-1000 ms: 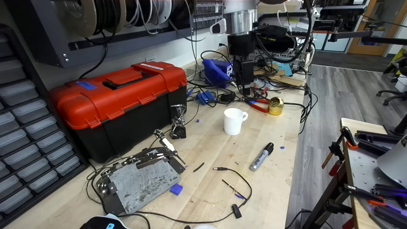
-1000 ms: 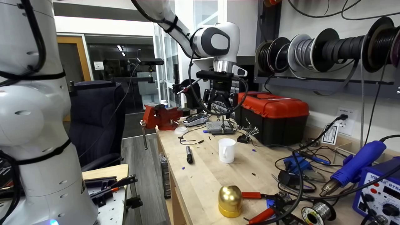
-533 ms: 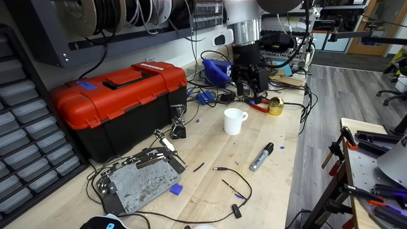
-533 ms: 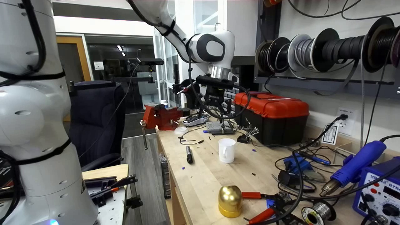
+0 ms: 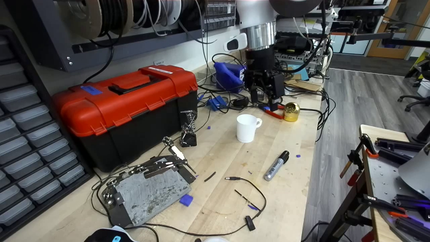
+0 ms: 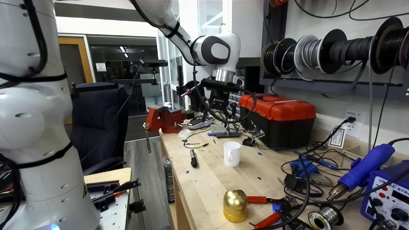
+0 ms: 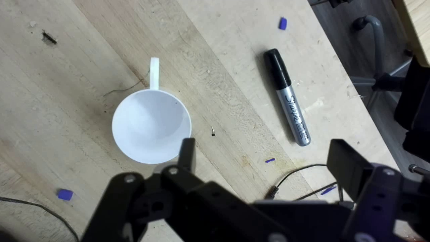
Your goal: Pick up the marker and put it inside the white mug
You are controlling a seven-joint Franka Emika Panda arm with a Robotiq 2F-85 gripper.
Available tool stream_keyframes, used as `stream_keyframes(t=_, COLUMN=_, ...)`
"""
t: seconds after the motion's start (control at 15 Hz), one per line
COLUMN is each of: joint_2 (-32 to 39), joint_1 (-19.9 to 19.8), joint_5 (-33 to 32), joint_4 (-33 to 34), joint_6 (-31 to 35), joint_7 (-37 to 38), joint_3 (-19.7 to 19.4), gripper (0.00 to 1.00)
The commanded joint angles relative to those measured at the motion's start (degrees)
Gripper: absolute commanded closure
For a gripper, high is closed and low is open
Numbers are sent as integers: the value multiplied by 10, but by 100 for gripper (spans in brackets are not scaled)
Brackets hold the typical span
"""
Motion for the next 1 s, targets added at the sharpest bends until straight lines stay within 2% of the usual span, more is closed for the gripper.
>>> stream_keyframes(t=0.0, joint_2=9, joint_1=-10, joint_5=-3, joint_4=22, joint_6=-26, joint_7=-55, joint_3=0, gripper=0)
stream_keyframes(t=0.4, joint_2=3, joint_1=-10, joint_5=2, joint_4=14, joint_6=-29, joint_7=-148, joint_3=4, gripper=0)
stream_keyframes(t=0.93, joint_2=-7, joint_1=6, joint_5=-1, joint_4=-47, joint_6=15, joint_7=-177, joint_3=25, gripper=0)
